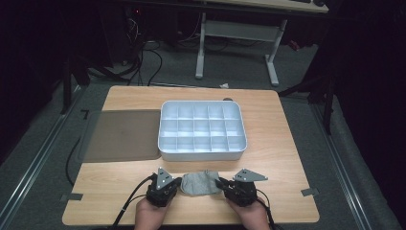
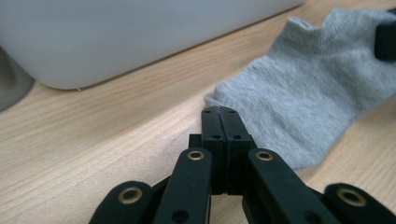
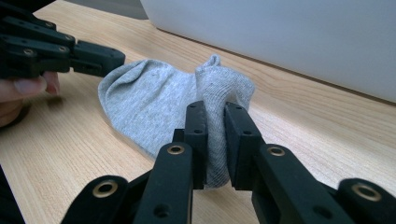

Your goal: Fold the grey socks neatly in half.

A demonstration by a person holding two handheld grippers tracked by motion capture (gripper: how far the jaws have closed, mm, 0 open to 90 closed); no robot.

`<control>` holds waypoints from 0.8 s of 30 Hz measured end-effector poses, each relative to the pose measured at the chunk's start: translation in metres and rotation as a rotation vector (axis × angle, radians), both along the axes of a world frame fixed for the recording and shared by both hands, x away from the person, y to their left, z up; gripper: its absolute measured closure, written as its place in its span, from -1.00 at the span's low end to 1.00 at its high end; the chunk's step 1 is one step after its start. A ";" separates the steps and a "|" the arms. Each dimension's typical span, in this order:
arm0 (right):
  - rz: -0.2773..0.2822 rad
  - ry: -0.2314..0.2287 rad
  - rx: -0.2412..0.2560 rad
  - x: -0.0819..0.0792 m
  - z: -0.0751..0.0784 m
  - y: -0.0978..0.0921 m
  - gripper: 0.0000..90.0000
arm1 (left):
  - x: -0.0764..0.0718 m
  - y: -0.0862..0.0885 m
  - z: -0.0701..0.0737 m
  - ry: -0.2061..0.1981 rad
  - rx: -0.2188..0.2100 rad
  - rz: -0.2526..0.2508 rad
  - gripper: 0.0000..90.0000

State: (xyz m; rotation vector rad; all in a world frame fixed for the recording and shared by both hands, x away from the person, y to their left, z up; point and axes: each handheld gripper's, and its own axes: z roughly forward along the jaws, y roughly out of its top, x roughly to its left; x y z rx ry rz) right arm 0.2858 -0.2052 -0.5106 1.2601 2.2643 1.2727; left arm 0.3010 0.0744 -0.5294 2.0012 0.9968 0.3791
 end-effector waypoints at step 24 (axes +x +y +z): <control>0.046 -0.018 -0.197 0.005 0.020 0.038 0.79 | -0.001 -0.005 -0.003 0.026 -0.031 -0.077 0.97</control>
